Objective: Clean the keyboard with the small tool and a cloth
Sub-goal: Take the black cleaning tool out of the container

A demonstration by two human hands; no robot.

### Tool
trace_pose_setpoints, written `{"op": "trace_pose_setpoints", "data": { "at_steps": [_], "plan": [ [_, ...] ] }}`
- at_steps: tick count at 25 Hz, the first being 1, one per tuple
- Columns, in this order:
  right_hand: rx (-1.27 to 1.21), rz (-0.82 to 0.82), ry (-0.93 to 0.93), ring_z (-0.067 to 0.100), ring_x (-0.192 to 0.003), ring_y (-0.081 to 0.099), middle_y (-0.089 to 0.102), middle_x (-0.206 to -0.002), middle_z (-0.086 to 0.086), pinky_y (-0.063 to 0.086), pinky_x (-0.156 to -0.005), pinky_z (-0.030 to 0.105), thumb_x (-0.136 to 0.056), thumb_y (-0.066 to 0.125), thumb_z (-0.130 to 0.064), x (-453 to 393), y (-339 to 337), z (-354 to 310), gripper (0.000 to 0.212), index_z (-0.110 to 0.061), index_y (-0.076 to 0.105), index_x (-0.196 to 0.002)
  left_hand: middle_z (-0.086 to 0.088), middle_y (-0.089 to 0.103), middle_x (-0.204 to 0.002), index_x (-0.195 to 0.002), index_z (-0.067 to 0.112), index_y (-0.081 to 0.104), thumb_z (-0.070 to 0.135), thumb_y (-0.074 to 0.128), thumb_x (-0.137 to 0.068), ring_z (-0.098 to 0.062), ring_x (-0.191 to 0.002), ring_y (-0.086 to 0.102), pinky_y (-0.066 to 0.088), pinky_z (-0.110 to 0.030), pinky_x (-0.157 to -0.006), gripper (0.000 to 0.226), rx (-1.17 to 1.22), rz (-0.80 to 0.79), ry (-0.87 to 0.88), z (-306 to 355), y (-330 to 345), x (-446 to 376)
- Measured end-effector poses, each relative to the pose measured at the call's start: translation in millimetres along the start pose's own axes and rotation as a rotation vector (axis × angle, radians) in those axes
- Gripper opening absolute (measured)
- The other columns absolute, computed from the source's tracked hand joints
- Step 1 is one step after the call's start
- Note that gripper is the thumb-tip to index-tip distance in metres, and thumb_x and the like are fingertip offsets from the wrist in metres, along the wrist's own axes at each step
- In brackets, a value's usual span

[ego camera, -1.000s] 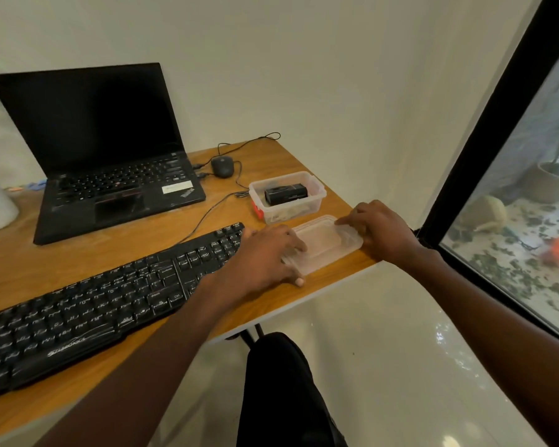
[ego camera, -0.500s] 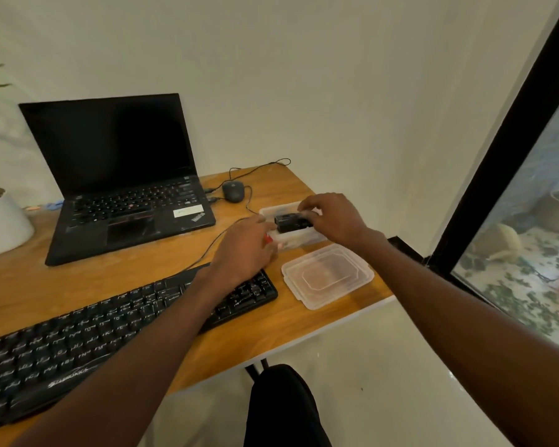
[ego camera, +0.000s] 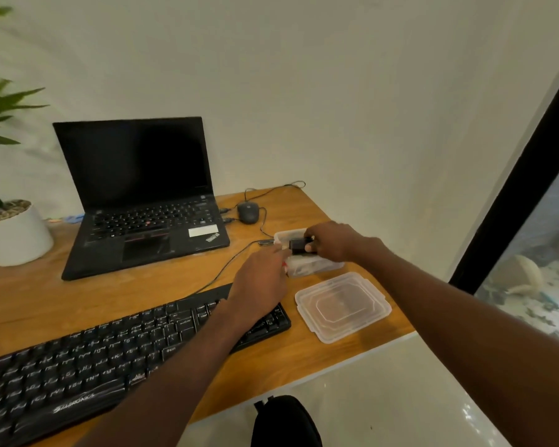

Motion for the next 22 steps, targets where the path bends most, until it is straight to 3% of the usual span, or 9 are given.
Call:
{"op": "trace_pose_setpoints", "data": {
  "at_steps": [3, 6, 8, 10, 12, 14, 18, 22],
  "plan": [
    [-0.027, 0.014, 0.007, 0.023, -0.103, 0.057, 0.067, -0.122, 0.005, 0.041, -0.093, 0.043, -0.106, 0.049, -0.036, 9, -2, 2, 0.028, -0.022, 0.057, -0.129, -0.005, 0.053, -0.157, -0.154, 0.020, 0.053, 0.006, 0.056, -0.101, -0.026, -0.143, 0.050, 0.045, -0.041, -0.114, 0.055, 0.019, 0.000, -0.002, -3, 1, 0],
    [-0.288, 0.218, 0.000, 0.025, -0.110, 0.060, 0.061, -0.126, 0.005, 0.047, -0.095, 0.043, -0.101, 0.062, -0.036, 22, -14, 3, 0.036, -0.021, 0.054, -0.133, -0.005, 0.034, -0.171, -0.159, 0.019, 0.045, 0.014, 0.057, -0.104, -0.022, -0.156, 0.032, 0.033, -0.037, -0.124, 0.057, 0.035, 0.007, 0.020, -4, -1, 4],
    [-0.625, 0.399, 0.034, 0.016, -0.109, 0.059, 0.054, -0.128, -0.001, 0.050, -0.093, 0.033, -0.094, 0.072, -0.035, 42, -22, -3, 0.052, -0.023, 0.052, -0.141, -0.001, 0.023, -0.175, -0.160, 0.019, 0.043, 0.018, 0.061, -0.104, -0.018, -0.161, 0.017, 0.024, -0.035, -0.128, 0.060, 0.076, 0.080, 0.051, -5, -10, 19],
    [-1.192, 0.441, 0.130, 0.011, -0.101, 0.065, 0.063, -0.122, -0.003, 0.056, -0.086, 0.029, -0.087, 0.081, -0.026, 64, -15, -24, 0.059, -0.021, 0.058, -0.141, 0.006, 0.022, -0.174, -0.159, 0.024, 0.044, 0.020, 0.064, -0.102, -0.014, -0.162, 0.013, 0.021, -0.035, -0.129, 0.061, 0.098, 0.173, 0.050, -16, -25, 46],
    [-1.821, 0.303, 0.151, 0.018, -0.086, 0.070, 0.073, -0.106, 0.007, 0.059, -0.071, 0.032, -0.084, 0.081, -0.012, 78, 3, -63, 0.056, -0.010, 0.060, -0.136, 0.009, 0.023, -0.173, -0.158, 0.028, 0.044, 0.023, 0.065, -0.102, -0.010, -0.162, 0.009, 0.017, -0.038, -0.128, 0.059, 0.050, 0.235, 0.023, -40, -40, 79],
    [-2.149, 0.164, 0.091, 0.023, -0.084, 0.068, 0.069, -0.105, 0.016, 0.058, -0.065, 0.031, -0.088, 0.076, -0.008, 87, 21, -104, 0.049, -0.005, 0.057, -0.133, 0.008, 0.026, -0.173, -0.155, 0.027, 0.047, 0.023, 0.065, -0.102, -0.011, -0.162, 0.011, 0.019, -0.045, -0.126, 0.057, -0.022, 0.293, -0.025, -67, -56, 113],
    [-2.293, -0.075, -0.141, 0.024, -0.088, 0.064, 0.066, -0.111, 0.018, 0.055, -0.060, 0.029, -0.101, 0.063, -0.020, 91, 32, -170, 0.036, -0.007, 0.055, -0.133, 0.002, 0.038, -0.167, -0.148, 0.021, 0.055, 0.028, 0.057, -0.104, -0.017, -0.160, 0.023, 0.027, -0.051, -0.124, 0.045, -0.081, 0.417, -0.139, -114, -93, 165],
    [-2.343, -0.230, -0.172, 0.024, -0.088, 0.062, 0.066, -0.114, 0.018, 0.052, -0.057, 0.028, -0.102, 0.058, -0.028, 87, 30, -210, 0.044, -0.003, 0.053, -0.137, -0.005, 0.052, -0.157, -0.143, 0.013, 0.061, 0.031, 0.051, -0.104, -0.024, -0.152, 0.039, 0.031, -0.048, -0.122, 0.044, -0.064, 0.566, -0.276, -164, -127, 213]
  ]
}}
Point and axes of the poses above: each hand's wrist, its own x-axis away from the middle knuckle, its own y-axis out of the palm, z = x × y, the point moved 4 cm from there along -x, towards the middle knuckle
